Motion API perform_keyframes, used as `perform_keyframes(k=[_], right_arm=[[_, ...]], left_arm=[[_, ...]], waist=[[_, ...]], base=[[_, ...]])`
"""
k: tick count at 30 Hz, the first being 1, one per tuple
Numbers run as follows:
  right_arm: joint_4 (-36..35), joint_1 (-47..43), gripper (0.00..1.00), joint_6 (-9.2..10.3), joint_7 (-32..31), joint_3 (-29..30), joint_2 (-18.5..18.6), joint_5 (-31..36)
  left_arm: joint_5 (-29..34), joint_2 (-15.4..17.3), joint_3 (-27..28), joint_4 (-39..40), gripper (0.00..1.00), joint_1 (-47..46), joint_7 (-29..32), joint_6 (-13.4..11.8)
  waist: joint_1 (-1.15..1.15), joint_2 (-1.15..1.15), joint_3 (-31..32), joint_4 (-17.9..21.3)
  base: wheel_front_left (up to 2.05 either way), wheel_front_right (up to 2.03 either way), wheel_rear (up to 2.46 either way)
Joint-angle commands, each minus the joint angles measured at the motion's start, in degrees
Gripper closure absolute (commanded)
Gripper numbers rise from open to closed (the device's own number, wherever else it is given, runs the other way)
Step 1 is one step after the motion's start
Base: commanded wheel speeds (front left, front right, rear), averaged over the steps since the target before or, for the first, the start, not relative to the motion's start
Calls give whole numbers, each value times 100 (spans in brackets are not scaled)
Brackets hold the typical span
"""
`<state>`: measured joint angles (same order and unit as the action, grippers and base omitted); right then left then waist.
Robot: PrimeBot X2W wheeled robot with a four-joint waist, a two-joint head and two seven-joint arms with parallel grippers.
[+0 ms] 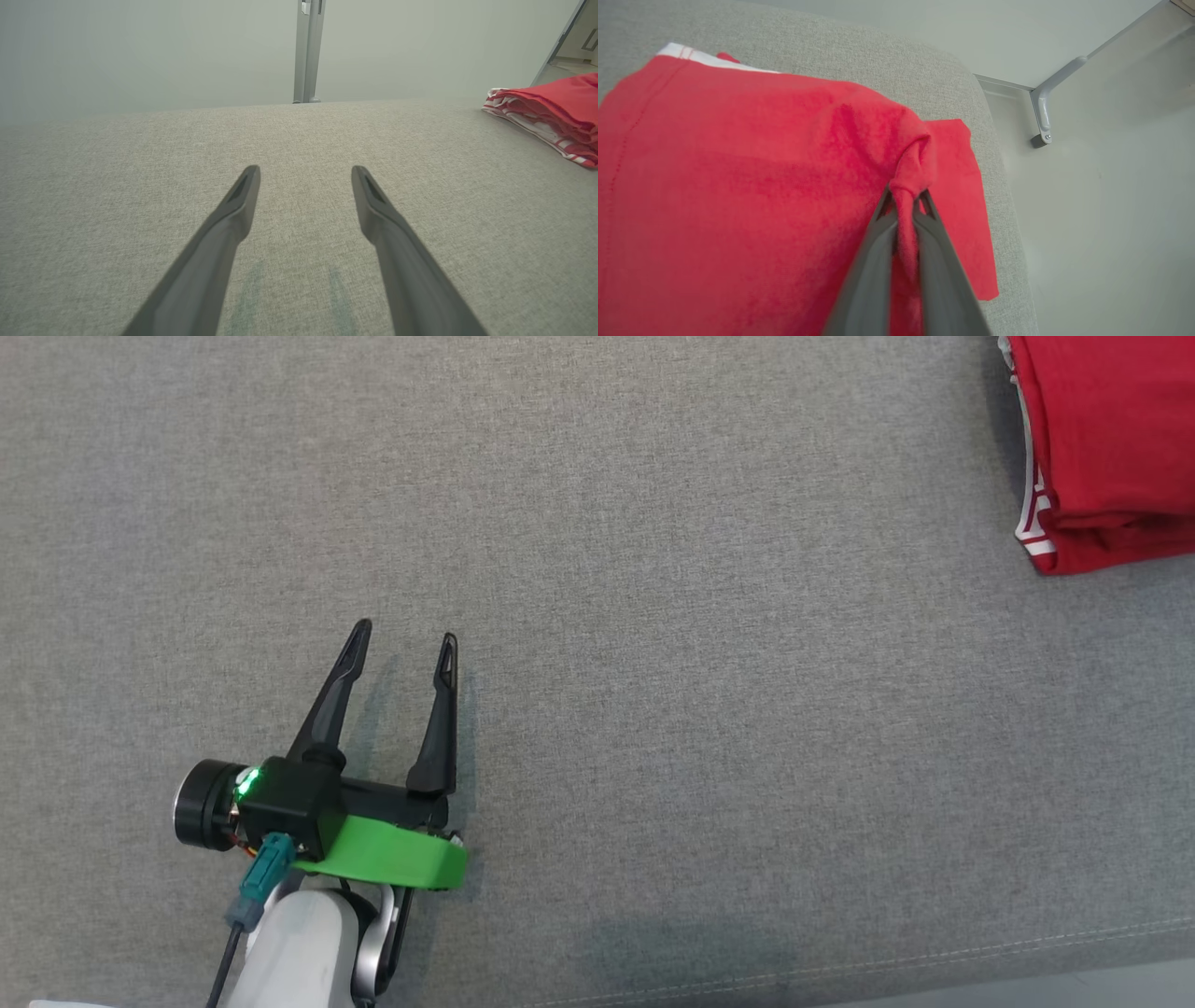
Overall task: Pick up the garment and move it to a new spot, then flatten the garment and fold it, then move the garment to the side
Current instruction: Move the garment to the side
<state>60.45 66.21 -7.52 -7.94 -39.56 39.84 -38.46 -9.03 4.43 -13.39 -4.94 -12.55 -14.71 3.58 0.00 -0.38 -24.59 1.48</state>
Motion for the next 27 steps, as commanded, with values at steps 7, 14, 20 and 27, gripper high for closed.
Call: perform_keyframes(k=[7, 14, 20, 27], right_arm=[[527, -46, 0, 7, 397, 45, -145, 190], [839, -200, 0, 7, 586, 94, -316, 118], [963, -134, 0, 7, 888, 174, -369, 102], [892, 30, 0, 7, 1377, 248, -454, 57]], left_arm=[[28, 86, -24, 18, 0, -93, 28, -57], [-4, 143, -35, 48, 0, -71, 66, -81], [-20, 185, -28, 52, 0, -44, 93, -116], [-84, 194, -4, 14, 0, -38, 64, -152]], waist=[[0, 38, -25, 59], [0, 38, -8, 181], [0, 38, 42, 298], [0, 38, 303, 443]], base=[[0, 0, 0], [0, 0, 0], [0, 0, 0], [0, 0, 0]])
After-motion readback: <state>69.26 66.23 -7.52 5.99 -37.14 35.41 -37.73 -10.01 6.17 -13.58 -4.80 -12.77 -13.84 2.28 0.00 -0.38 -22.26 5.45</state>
